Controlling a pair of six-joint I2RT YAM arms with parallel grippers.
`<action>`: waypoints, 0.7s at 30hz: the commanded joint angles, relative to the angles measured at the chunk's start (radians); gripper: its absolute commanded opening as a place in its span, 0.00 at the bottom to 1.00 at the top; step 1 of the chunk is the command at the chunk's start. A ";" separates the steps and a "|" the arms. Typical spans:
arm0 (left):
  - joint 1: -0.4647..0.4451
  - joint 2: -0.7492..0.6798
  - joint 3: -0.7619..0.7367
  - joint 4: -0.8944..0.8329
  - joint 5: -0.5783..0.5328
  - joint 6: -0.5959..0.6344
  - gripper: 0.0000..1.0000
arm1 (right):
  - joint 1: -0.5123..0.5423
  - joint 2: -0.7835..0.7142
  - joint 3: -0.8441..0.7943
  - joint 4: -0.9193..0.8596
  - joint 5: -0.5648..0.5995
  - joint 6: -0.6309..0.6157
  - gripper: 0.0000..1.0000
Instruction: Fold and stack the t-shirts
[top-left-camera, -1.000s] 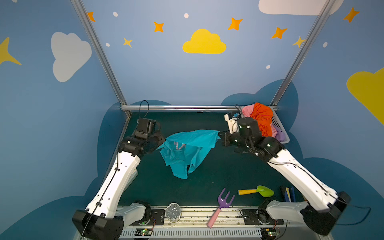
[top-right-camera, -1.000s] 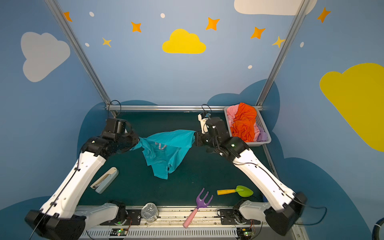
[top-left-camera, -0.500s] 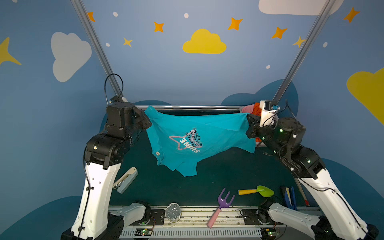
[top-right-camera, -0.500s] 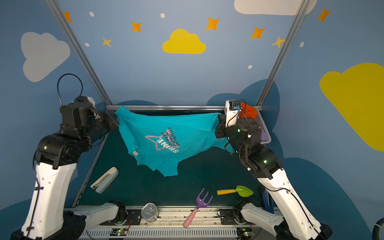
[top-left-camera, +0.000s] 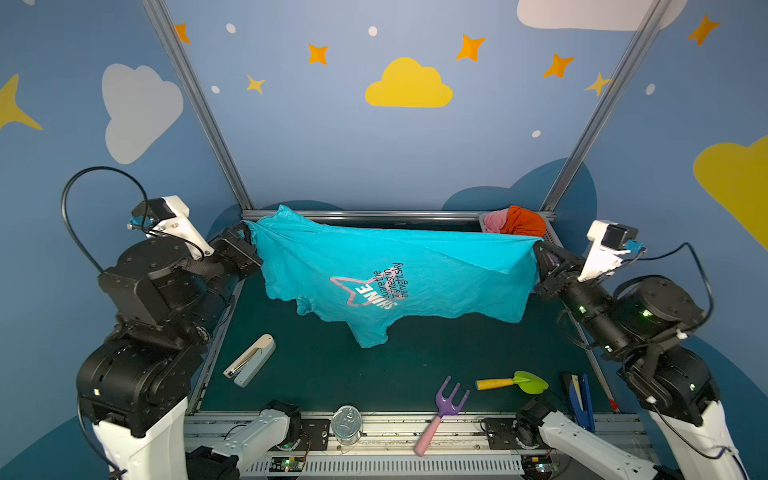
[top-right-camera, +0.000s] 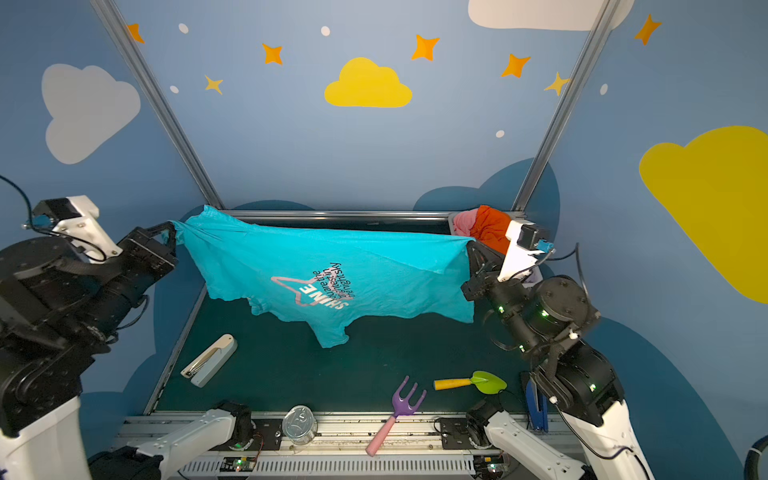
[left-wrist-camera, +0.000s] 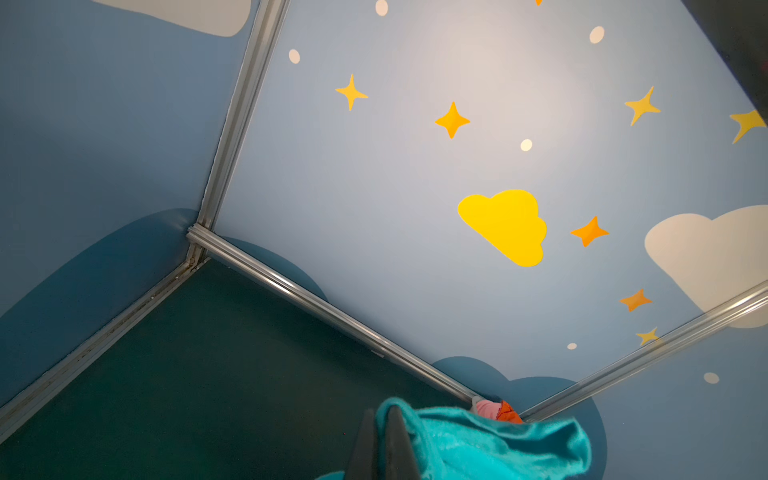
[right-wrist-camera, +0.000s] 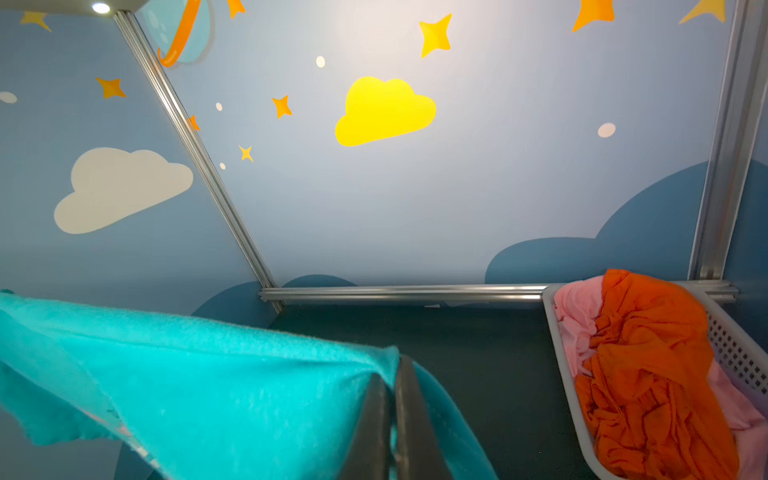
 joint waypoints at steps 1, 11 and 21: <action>0.005 0.078 -0.100 0.095 -0.071 0.047 0.04 | -0.006 0.097 -0.047 0.018 0.001 0.028 0.00; 0.098 0.493 -0.345 0.477 -0.024 0.076 0.04 | -0.315 0.611 -0.187 0.247 -0.283 0.183 0.00; 0.135 1.322 0.810 -0.106 0.124 0.075 0.38 | -0.409 1.051 0.249 0.109 -0.561 0.217 0.51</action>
